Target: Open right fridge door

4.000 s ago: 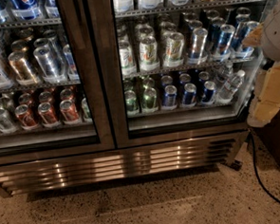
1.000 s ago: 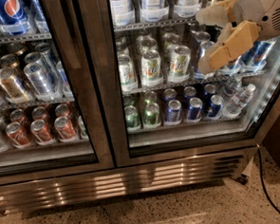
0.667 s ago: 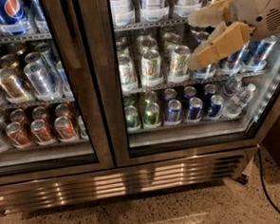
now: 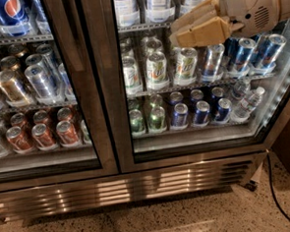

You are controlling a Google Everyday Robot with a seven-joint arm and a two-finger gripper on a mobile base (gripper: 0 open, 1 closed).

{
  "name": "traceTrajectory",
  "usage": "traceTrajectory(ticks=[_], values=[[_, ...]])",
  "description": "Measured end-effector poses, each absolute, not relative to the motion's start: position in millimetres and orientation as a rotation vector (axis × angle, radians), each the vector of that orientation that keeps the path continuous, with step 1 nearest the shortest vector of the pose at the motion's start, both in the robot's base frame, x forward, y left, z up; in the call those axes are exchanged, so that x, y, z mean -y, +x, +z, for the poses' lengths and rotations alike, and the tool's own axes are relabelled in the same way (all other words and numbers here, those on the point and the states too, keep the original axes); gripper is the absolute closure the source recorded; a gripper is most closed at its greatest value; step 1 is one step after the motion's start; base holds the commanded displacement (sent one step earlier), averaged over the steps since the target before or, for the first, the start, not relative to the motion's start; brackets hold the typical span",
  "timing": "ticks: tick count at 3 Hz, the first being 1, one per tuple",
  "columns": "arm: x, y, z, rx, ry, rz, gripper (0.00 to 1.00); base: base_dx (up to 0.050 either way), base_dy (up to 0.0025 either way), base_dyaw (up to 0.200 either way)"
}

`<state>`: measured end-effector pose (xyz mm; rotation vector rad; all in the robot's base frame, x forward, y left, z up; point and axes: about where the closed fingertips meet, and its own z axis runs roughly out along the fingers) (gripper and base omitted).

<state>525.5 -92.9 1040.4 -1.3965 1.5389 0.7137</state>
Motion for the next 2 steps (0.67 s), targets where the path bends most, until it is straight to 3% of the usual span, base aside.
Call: traceTrajectory(ticks=[1, 2], values=[[78, 536, 1047, -1.494, -1.375, 0.683, 0.88, 0.000, 0.00000, 0.000], [60, 547, 1053, -1.476, -1.312, 0.636, 1.00, 0.000, 0.00000, 0.000]])
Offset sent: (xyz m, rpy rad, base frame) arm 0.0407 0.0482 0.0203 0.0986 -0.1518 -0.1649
